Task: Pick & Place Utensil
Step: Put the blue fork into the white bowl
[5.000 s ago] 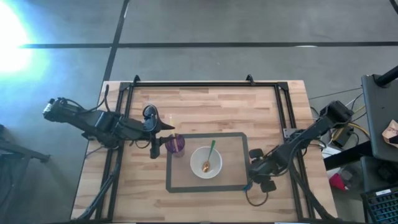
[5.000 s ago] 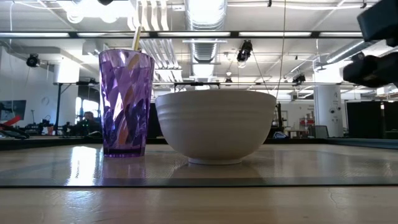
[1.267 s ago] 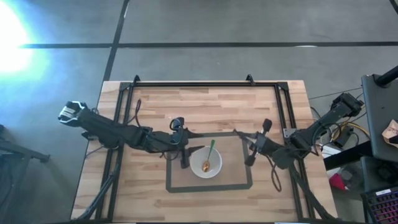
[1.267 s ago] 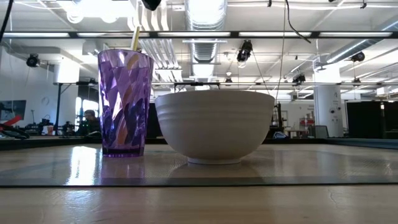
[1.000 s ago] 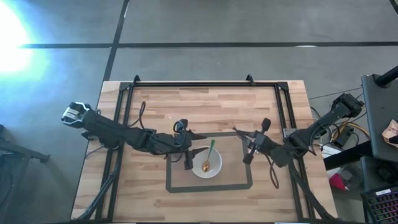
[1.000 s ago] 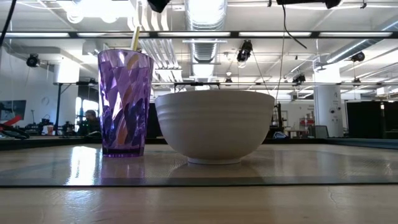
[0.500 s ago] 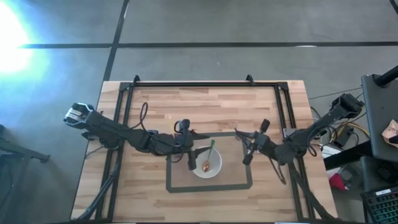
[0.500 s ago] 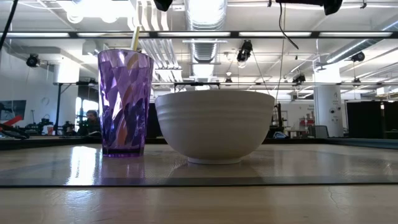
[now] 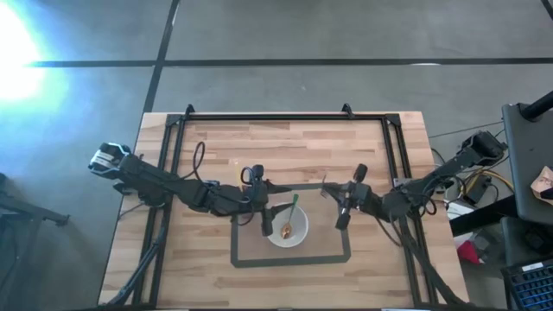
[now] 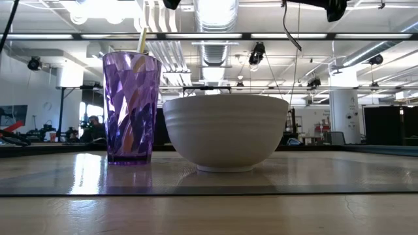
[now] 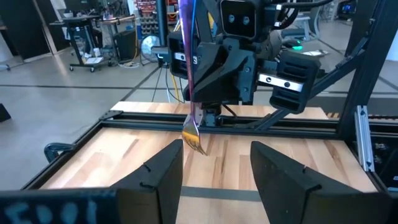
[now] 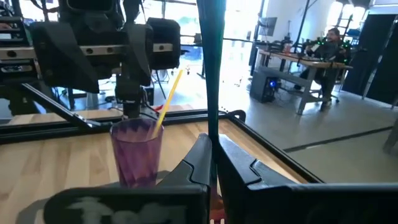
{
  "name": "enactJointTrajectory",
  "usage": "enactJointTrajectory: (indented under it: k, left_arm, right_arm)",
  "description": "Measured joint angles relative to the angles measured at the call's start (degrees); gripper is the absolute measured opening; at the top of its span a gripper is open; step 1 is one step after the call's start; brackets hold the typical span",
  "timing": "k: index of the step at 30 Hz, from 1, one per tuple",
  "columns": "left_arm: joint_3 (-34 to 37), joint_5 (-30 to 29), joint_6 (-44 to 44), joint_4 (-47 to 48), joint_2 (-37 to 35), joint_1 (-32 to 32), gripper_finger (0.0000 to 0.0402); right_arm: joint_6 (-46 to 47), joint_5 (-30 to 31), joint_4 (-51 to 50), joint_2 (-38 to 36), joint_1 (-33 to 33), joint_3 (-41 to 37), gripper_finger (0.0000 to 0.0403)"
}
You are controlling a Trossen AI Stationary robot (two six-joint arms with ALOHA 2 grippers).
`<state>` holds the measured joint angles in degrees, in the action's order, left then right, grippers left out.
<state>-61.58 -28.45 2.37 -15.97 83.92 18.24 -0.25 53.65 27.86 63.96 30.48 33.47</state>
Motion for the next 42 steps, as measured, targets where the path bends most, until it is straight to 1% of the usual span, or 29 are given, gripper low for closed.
enactJointTrajectory:
  k: [4, 9, 12, 15, 24, 29, 34, 39, 42]
  left_arm:
    - [0.0, 0.0, -0.1, 0.0, 0.0, 0.0, 0.0181]
    - [0.0, 0.0, -0.8, 0.0, 0.0, 0.0, 0.0181]
    - [0.0, 0.0, -0.8, 0.0, 0.0, 0.0, 0.0181]
    - [0.0, 0.0, -0.7, 0.1, 0.0, 0.0, 0.0181]
    - [0.0, 0.0, -0.7, -0.6, -0.1, 0.0, 0.0181]
    - [0.0, -2.2, -1.0, -3.5, 0.4, 0.0, 0.0181]
    - [0.0, -4.7, -1.3, -4.0, 1.1, -0.1, 0.018]
    - [0.0, -5.6, -2.4, -6.0, 1.9, -0.1, 0.0169]
    - [0.0, -5.7, -2.6, -6.5, 1.9, -0.2, 0.0153]
  right_arm:
    - [-0.6, -1.4, 1.8, 1.7, -0.3, 0.6, 0.0008]
    - [-6.1, -2.8, 7.1, 9.2, -1.0, 3.4, 0.0008]
    - [-7.8, -2.7, 7.9, 13.0, -2.0, 6.1, 0.0008]
    - [-8.3, -2.7, 8.0, 15.3, -2.9, 8.3, 0.0008]
    - [-7.7, -2.6, 9.6, 18.8, -3.8, 10.3, 0.0008]
    - [-11.4, -2.7, 17.1, 22.0, -4.0, 10.4, 0.0008]
    - [-13.9, -2.7, 22.0, 24.3, -4.2, 10.4, 0.0008]
    - [-13.9, -3.3, 22.1, 25.7, -4.6, 11.5, 0.0008]
    - [-14.0, -3.8, 22.1, 26.1, -4.7, 12.0, 0.0008]
